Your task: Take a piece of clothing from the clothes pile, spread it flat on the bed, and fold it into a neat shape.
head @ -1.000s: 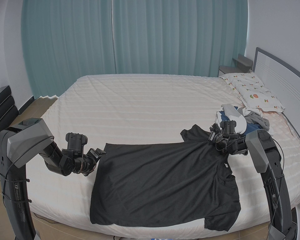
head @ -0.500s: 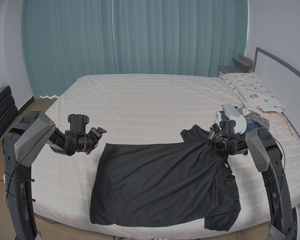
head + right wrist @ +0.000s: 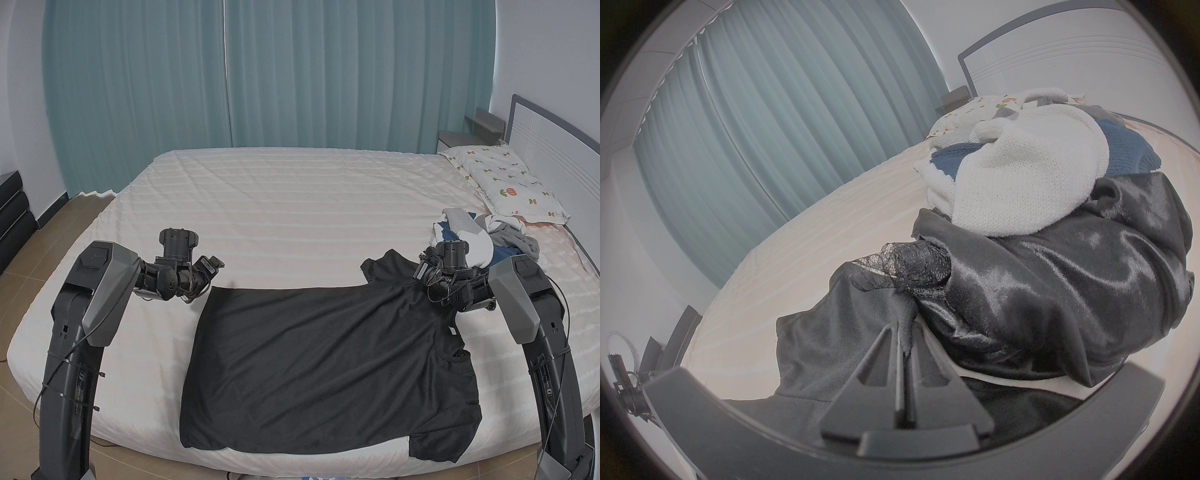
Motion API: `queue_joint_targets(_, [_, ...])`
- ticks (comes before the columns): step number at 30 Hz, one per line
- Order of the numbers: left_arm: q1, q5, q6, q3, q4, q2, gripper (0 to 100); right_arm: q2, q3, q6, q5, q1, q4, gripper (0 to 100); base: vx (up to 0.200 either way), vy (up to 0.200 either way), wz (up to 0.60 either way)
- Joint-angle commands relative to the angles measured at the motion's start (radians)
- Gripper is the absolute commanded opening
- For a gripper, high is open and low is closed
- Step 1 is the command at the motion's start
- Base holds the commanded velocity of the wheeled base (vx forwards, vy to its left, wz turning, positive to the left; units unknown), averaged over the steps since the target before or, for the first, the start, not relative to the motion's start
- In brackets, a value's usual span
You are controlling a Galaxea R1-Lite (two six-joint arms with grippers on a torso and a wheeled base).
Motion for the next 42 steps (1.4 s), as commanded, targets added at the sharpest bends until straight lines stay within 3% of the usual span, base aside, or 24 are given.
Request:
queue_joint_targets(1, [0.0, -0.003, 0.002, -0.031, -0.032, 0.074, 100, -0.003, 0.003, 0.001, -0.002, 0.001, -0.001, 0, 0.0, 0.0, 0.0])
queue_joint_targets(17, [-0.014, -0.017, 0.002, -0.105, -0.047, 0.129, 100, -0.003, 0.005, 0.002, -0.026, 0.001, -0.001, 0, 0.0, 0.0, 0.0])
queue_joint_targets(18, [-0.015, -0.017, 0.002, -0.103, -0.047, 0.129, 0, -0.003, 0.005, 0.002, -0.028, 0.001, -0.001, 0, 0.0, 0.0, 0.0])
queue_joint_targets(29, [-0.005, 0.007, -0.008, -0.092, -0.055, 0.121, 0, -0.003, 0.021, 0.002, -0.031, -0.004, -0.024, 0, 0.0, 0.0, 0.0])
queue_joint_targets(32, [0.005, 0.063, -0.058, -0.106, -0.058, 0.115, 0, -0.001, 0.02, 0.001, -0.031, -0.002, -0.032, 0, 0.0, 0.0, 0.0])
queue_joint_targets(36, [0.023, 0.069, -0.077, -0.111, -0.061, 0.097, 0, -0.003, 0.006, 0.001, -0.031, 0.005, -0.034, 0, 0.0, 0.0, 0.0])
queue_joint_targets(42, [0.032, 0.092, -0.087, -0.123, -0.154, 0.108, 0, 0.011, -0.02, 0.001, -0.03, 0.01, -0.066, 0, 0.0, 0.0, 0.0])
